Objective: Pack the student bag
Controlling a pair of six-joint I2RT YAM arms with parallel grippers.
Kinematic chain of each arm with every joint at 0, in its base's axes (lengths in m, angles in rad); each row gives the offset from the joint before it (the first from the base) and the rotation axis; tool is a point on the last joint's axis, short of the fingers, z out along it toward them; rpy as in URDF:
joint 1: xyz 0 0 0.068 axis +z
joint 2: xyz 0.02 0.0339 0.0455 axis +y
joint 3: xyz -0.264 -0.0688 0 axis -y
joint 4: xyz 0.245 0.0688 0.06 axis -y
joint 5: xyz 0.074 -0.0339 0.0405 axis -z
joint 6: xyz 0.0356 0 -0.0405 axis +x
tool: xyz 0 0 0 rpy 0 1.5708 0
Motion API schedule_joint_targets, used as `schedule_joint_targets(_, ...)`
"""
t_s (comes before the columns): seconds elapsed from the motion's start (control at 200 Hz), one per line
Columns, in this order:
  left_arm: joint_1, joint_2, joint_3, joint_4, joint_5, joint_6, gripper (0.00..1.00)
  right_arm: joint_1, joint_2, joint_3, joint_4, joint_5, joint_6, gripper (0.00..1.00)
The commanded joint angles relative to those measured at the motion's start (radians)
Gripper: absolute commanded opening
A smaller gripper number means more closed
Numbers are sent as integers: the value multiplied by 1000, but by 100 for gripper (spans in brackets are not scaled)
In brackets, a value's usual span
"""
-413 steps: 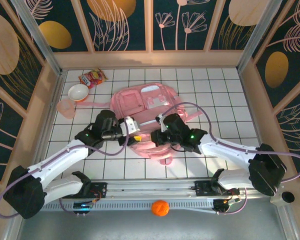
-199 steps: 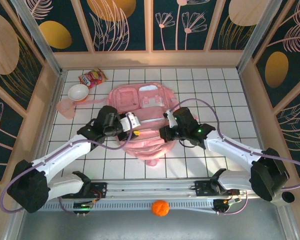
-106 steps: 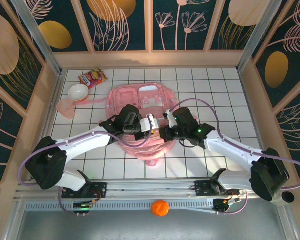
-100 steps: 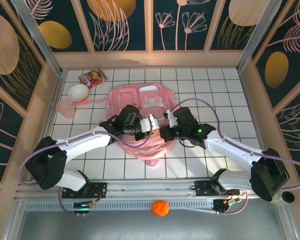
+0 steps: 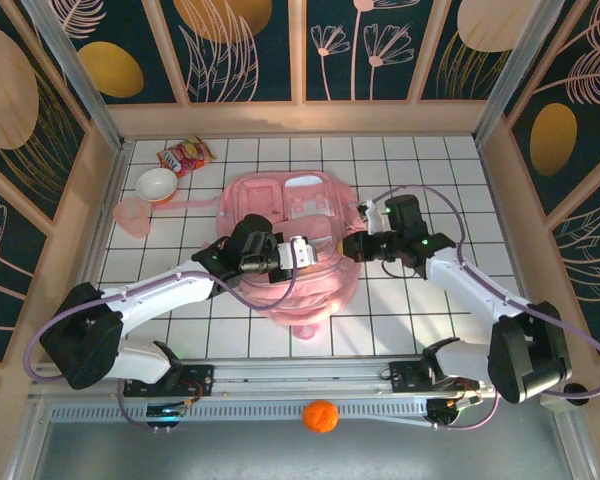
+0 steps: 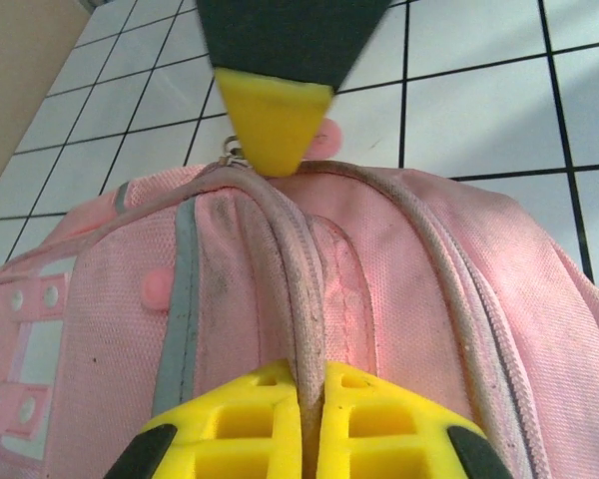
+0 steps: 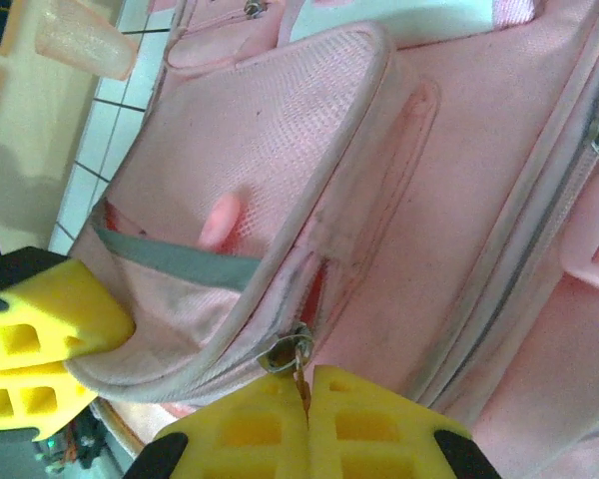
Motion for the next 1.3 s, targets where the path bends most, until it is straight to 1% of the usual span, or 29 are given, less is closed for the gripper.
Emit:
schedule_joint_targets(0.0,6,-34,-23,-112,131,58,0,-113,63,62,71,93,-26,0)
schedule_joint_targets(0.075,6,-27,-18,-127,162,69,0,-114,96,75,117,53,-20,0)
schedule_joint_targets(0.13,6,-27,-21,-128,165,69,0,-113,112,76,137,30,-14,0)
schedule_joint_targets(0.205,6,-32,-26,-124,151,54,0,-106,112,73,131,43,-22,0)
schedule_joint_targets(0.255,6,-41,-34,-108,133,19,0,-105,98,67,113,62,-27,0)
schedule_joint_targets(0.28,6,-51,-41,-93,121,-9,7,-105,86,62,100,71,-31,0)
schedule_joint_targets(0.29,6,-55,-44,-87,115,-23,10,-105,80,61,95,75,-32,2)
schedule_joint_targets(0.32,6,-70,-55,-60,97,-68,22,-105,64,58,75,89,-36,10)
schedule_joint_targets(0.36,6,-92,-72,-19,66,-143,39,-105,40,58,39,105,-40,24)
schedule_joint_targets(0.405,8,-123,-90,24,20,-237,52,-107,19,67,-12,119,-49,35)
schedule_joint_targets(0.46,11,-164,-109,62,-41,-350,60,-105,-6,81,-81,146,-51,47)
schedule_joint_targets(0.5,13,-193,-117,80,-107,-444,66,-104,-24,89,-118,168,-47,52)
schedule_joint_targets(0.55,21,-230,-124,87,-213,-570,73,-104,-45,97,-148,196,-33,56)
schedule_joint_targets(0.626,54,-270,-119,50,-390,-767,84,-101,-59,109,-165,223,-2,58)
schedule_joint_targets(0.661,81,-283,-113,16,-438,-847,85,-96,-55,114,-159,225,20,59)
schedule_joint_targets(0.726,146,-298,-105,-56,-489,-991,86,-75,-37,124,-132,212,53,61)
schedule_joint_targets(0.801,186,-308,-120,-107,-526,-1087,87,-20,-4,139,-98,228,84,61)
schedule_joint_targets(0.901,189,-313,-164,-105,-538,-1131,86,59,54,141,-42,251,110,61)
schedule_joint_targets(0.991,189,-296,-227,-38,-466,-1168,84,101,120,112,-7,288,142,61)
schedule_joint_targets(1.081,189,-250,-318,35,-445,-1212,77,101,177,12,70,338,202,60)
schedule_joint_targets(1.166,189,-194,-371,65,-456,-1208,73,99,238,-88,141,384,253,56)
schedule_joint_targets(1.236,188,-144,-388,84,-440,-1187,65,96,293,-158,211,395,295,53)
schedule_joint_targets(1.296,187,-107,-391,108,-422,-1177,64,95,329,-193,262,398,327,51)
